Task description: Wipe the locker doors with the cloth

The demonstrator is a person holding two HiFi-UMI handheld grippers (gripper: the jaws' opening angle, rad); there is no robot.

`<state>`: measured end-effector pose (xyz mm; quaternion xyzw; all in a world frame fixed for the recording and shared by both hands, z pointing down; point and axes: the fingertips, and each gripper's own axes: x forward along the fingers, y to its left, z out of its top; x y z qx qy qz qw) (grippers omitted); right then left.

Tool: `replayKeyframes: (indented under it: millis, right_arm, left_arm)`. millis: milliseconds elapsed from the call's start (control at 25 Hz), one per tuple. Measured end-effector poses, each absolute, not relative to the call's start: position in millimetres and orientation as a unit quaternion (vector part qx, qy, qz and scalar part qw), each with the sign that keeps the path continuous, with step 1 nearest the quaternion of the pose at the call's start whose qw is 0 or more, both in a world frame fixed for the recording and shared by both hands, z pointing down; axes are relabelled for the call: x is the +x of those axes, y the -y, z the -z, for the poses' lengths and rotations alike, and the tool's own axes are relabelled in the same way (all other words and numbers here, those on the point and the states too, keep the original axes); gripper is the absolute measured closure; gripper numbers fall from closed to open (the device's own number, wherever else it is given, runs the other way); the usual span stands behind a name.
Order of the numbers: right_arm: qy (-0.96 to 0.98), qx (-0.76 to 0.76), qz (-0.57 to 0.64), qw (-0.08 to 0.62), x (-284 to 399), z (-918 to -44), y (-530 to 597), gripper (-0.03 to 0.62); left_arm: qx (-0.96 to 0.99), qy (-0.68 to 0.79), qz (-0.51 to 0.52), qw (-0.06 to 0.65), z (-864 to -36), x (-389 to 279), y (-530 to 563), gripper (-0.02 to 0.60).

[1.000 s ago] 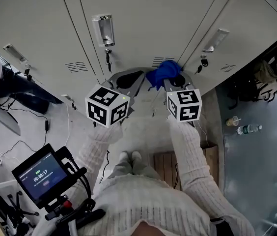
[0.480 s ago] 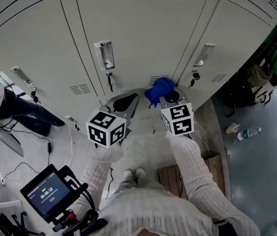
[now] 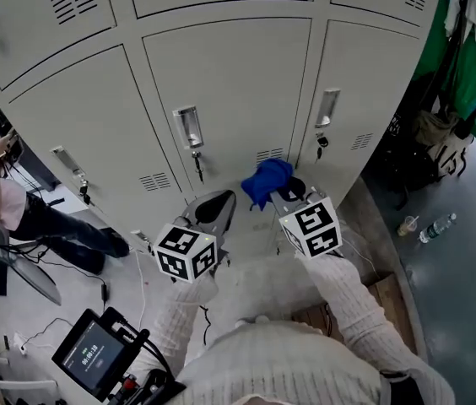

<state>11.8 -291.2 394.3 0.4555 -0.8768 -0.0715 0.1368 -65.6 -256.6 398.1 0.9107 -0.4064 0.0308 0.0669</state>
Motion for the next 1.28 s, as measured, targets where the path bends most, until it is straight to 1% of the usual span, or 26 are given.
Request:
replayKeyframes:
  millis: [160,320,520,640,800,1040,1280]
  right_arm:
    - [0.888,0.445,0.068,0.089,5,-376,270,0.542]
    - [0.898,0.425,0.074,0.086,-8,-376,261,0.542]
    - [0.901,0.429,0.043,0.060,-7,-387,250,0.542]
    - [0.897,0.438,0.033,0.057,3,-387,254,0.542]
    - [0.897,0.438,0.031,0.040,4,-376,254,0.542]
    - [0.901,0.431,0.029,0.034,8,-375,247,0.542]
    - [0.906,0.421,0.018,0.045,10,-386,244,0.542]
  left_arm:
    - [0.907,0.418,-0.009,0.051,-383,-69,250,0.581]
    - [0.910,0.413,-0.003,0.043,-376,-67,241,0.581]
    - [0.908,0.414,0.007,0.070,-390,-65,233,0.581]
    - [0.910,0.407,0.014,0.079,-389,-56,234,0.581]
    - [0.908,0.412,0.023,0.071,-381,-54,235,0.581]
    - [0.914,0.401,0.007,0.066,-385,-47,230,0.581]
    - [0.912,0.404,0.015,0.069,-388,-46,229,0.581]
